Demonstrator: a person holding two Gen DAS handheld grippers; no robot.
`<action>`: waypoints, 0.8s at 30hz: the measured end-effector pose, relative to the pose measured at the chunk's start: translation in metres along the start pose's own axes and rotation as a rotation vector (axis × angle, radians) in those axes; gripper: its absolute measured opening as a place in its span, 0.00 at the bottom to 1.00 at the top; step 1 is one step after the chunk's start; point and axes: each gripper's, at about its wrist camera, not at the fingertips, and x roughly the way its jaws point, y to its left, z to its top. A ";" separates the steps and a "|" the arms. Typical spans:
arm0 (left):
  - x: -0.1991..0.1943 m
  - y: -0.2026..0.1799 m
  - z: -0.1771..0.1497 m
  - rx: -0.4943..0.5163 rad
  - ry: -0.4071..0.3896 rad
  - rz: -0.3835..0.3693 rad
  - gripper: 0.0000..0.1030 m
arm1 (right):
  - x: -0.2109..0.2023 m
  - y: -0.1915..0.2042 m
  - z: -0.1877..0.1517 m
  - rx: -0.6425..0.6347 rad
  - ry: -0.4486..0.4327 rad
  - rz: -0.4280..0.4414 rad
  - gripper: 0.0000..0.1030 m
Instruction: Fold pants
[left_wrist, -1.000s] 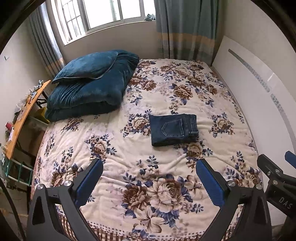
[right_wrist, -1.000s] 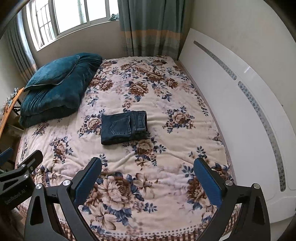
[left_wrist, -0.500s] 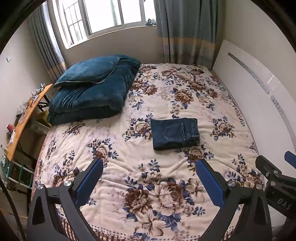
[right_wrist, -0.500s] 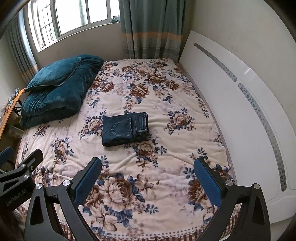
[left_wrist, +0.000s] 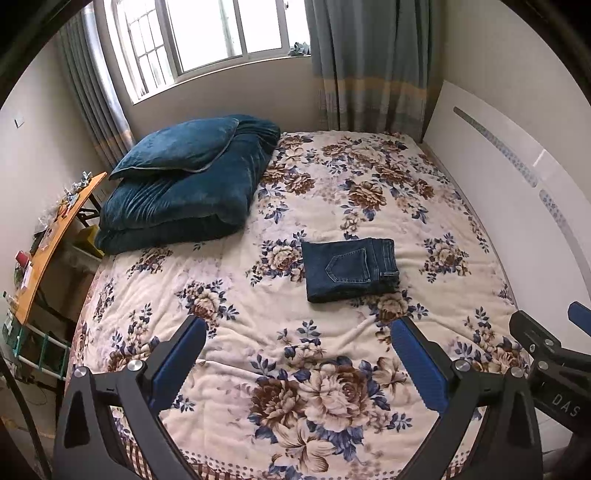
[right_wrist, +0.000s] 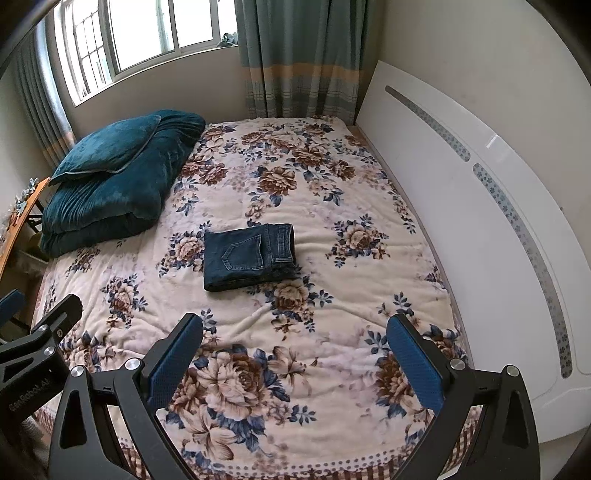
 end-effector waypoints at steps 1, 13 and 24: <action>0.000 0.000 0.000 0.000 -0.001 0.003 0.99 | 0.000 0.000 0.000 0.000 0.000 -0.002 0.99; -0.002 0.000 0.000 0.002 -0.007 0.007 0.99 | -0.002 0.000 0.000 0.003 -0.005 -0.001 0.99; -0.005 0.000 0.002 -0.002 -0.008 0.008 0.99 | -0.003 0.000 0.000 0.004 -0.004 0.001 0.99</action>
